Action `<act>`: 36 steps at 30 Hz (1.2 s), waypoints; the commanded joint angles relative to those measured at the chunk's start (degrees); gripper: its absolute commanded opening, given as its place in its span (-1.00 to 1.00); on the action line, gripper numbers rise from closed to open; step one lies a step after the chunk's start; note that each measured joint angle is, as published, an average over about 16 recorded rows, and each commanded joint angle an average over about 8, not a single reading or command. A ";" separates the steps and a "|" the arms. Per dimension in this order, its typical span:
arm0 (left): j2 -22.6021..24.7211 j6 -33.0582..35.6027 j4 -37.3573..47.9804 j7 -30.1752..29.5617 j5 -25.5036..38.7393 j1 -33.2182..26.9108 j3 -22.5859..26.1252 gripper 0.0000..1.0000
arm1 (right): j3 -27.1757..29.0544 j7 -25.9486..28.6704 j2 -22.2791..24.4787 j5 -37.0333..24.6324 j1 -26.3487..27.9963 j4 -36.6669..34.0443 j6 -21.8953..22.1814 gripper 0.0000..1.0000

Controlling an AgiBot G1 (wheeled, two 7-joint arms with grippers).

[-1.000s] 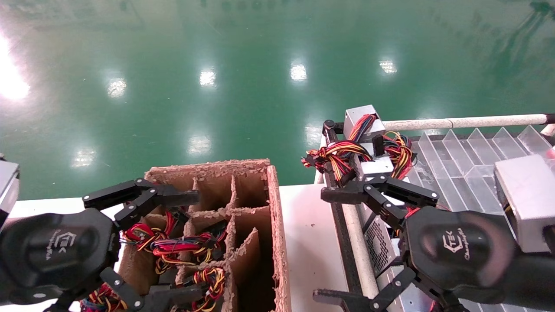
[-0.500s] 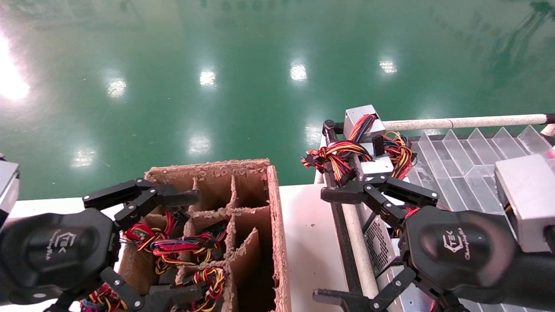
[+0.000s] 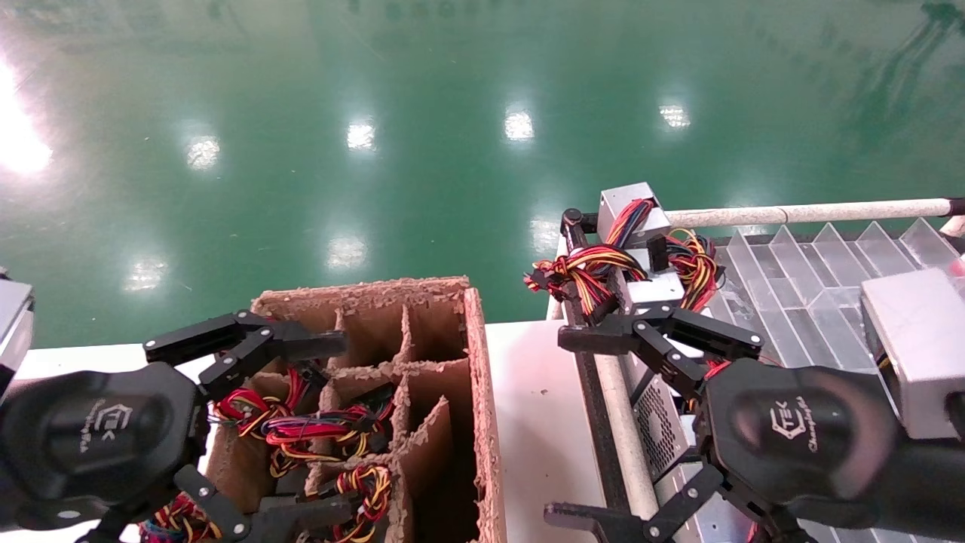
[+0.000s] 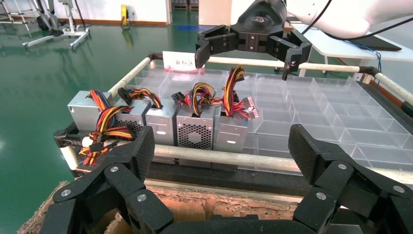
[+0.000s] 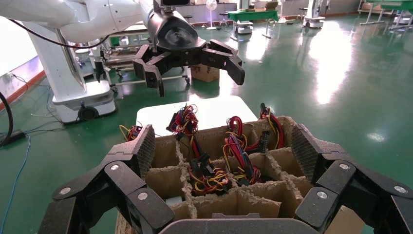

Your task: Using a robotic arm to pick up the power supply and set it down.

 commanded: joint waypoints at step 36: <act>0.00 0.00 0.00 0.00 0.00 0.00 0.00 1.00 | -0.02 -0.02 0.01 0.03 0.00 0.00 0.01 1.00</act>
